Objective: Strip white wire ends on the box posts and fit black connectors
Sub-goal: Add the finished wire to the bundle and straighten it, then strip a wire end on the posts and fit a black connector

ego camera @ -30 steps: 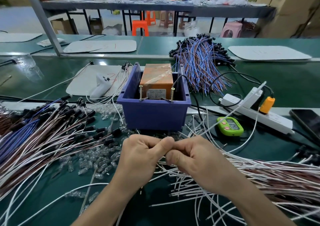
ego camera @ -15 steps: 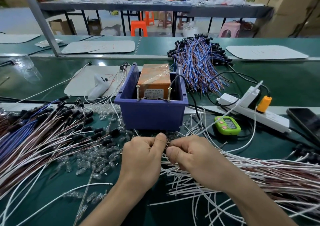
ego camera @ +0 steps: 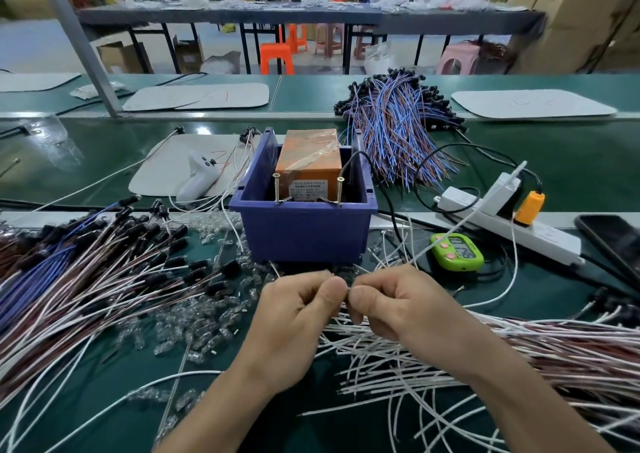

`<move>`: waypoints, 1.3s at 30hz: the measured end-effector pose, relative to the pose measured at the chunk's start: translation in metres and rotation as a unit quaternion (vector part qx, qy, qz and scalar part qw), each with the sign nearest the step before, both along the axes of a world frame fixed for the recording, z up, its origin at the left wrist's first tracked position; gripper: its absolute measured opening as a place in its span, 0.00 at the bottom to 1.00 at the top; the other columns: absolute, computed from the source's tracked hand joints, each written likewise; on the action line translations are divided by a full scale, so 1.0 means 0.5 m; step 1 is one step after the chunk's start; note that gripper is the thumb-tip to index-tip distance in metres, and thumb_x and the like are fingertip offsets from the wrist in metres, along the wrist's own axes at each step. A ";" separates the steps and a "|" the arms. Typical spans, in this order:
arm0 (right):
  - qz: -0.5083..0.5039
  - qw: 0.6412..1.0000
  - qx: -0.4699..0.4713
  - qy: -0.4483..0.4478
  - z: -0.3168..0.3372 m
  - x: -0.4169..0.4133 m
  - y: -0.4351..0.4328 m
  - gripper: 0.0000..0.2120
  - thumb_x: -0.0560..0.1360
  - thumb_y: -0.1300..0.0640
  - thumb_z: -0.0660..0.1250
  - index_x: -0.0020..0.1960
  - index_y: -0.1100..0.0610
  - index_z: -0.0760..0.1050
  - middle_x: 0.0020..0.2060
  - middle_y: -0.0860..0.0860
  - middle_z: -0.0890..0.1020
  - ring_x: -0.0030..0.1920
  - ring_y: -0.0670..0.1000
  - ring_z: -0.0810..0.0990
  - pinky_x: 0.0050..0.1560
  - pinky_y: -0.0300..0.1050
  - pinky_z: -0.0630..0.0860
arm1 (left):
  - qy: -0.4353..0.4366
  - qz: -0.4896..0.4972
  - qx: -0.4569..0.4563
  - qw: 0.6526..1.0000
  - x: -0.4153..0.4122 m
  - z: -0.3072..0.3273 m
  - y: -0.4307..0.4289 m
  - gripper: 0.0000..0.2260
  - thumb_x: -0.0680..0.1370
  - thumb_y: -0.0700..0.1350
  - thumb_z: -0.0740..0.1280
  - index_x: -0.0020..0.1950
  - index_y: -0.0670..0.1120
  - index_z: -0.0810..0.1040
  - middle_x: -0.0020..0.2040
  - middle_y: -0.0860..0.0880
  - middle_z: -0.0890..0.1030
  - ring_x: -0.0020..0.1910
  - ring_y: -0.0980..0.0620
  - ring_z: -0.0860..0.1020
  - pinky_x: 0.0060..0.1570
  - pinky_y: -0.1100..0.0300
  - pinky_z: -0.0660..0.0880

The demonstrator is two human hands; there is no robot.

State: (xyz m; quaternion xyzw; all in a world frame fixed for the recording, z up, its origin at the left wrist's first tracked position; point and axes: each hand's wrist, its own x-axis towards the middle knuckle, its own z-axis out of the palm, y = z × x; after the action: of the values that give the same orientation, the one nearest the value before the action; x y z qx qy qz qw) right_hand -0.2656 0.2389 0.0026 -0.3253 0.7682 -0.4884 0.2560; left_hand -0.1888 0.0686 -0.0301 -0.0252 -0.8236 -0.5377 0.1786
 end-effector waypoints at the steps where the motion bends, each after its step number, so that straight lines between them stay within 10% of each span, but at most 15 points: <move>1: 0.003 1.000 -0.006 -0.009 0.000 -0.001 0.000 0.18 0.78 0.46 0.64 0.38 0.58 0.77 0.22 0.44 0.67 0.25 0.47 0.62 0.27 0.38 0.60 | -0.006 -0.010 0.037 0.999 -0.002 -0.001 -0.001 0.19 0.82 0.58 0.61 0.35 0.54 0.82 0.28 0.53 0.69 0.30 0.56 0.66 0.32 0.62 0.63; 6: 0.016 1.000 0.009 0.007 0.001 -0.001 0.000 0.19 0.77 0.44 0.64 0.38 0.57 0.77 0.22 0.45 0.67 0.26 0.48 0.62 0.28 0.42 0.60 | -0.060 -0.031 0.163 0.984 -0.007 -0.012 -0.003 0.22 0.79 0.59 0.65 0.38 0.42 0.85 0.37 0.27 0.74 0.37 0.30 0.71 0.40 0.35 0.69; 10: 0.028 0.999 0.025 0.005 0.004 0.003 0.000 0.18 0.77 0.42 0.64 0.37 0.55 0.78 0.21 0.43 0.68 0.25 0.47 0.62 0.28 0.41 0.60 | -0.072 0.001 0.140 0.987 -0.002 -0.008 0.001 0.20 0.76 0.58 0.66 0.33 0.45 0.85 0.30 0.33 0.74 0.31 0.41 0.64 0.33 0.49 0.62; 14: 0.011 0.999 0.035 -0.003 0.013 -0.011 0.019 0.16 0.73 0.45 0.67 0.38 0.57 0.80 0.22 0.45 0.68 0.26 0.50 0.63 0.28 0.44 0.59 | -0.071 0.153 0.166 0.972 -0.003 0.005 -0.030 0.21 0.72 0.60 0.65 0.26 0.49 0.64 0.26 0.49 0.62 0.28 0.51 0.58 0.31 0.55 0.55; 20: 0.004 0.998 0.061 0.034 0.015 -0.010 0.019 0.13 0.74 0.47 0.68 0.40 0.56 0.81 0.22 0.46 0.69 0.25 0.48 0.64 0.28 0.42 0.61 | -0.078 0.237 -0.137 0.959 -0.015 -0.001 -0.044 0.12 0.76 0.59 0.70 0.36 0.54 0.79 0.31 0.63 0.78 0.34 0.62 0.76 0.33 0.72 0.68; 23: 0.017 0.994 0.086 0.060 0.010 -0.003 0.013 0.10 0.77 0.51 0.69 0.40 0.54 0.81 0.23 0.47 0.69 0.25 0.46 0.63 0.28 0.40 0.62 | -0.105 0.250 -0.136 0.953 -0.028 -0.017 -0.033 0.03 0.74 0.50 0.76 0.44 0.58 0.84 0.33 0.60 0.80 0.40 0.63 0.78 0.37 0.74 0.68; 30: 0.021 0.994 0.091 0.049 0.012 -0.002 0.012 0.10 0.78 0.52 0.70 0.38 0.52 0.81 0.22 0.44 0.69 0.25 0.43 0.63 0.29 0.37 0.62 | -0.086 0.200 -0.075 0.973 -0.032 -0.015 -0.028 0.16 0.72 0.39 0.79 0.57 0.53 0.86 0.44 0.65 0.84 0.45 0.69 0.81 0.48 0.78 0.73; 39: 0.030 0.994 0.092 0.051 0.009 0.000 0.009 0.12 0.78 0.51 0.70 0.36 0.48 0.80 0.22 0.44 0.69 0.25 0.45 0.63 0.29 0.40 0.62 | -0.069 0.233 -0.329 0.913 -0.024 -0.013 -0.026 0.11 0.73 0.48 0.70 0.53 0.59 0.87 0.48 0.55 0.87 0.54 0.50 0.80 0.62 0.59 0.62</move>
State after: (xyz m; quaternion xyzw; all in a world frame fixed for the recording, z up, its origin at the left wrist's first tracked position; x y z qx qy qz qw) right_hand -0.2657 0.2436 0.0071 -0.3476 0.8119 -0.3904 0.2601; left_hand -0.2008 0.0557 -0.0364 0.1468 -0.9467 -0.1797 0.2234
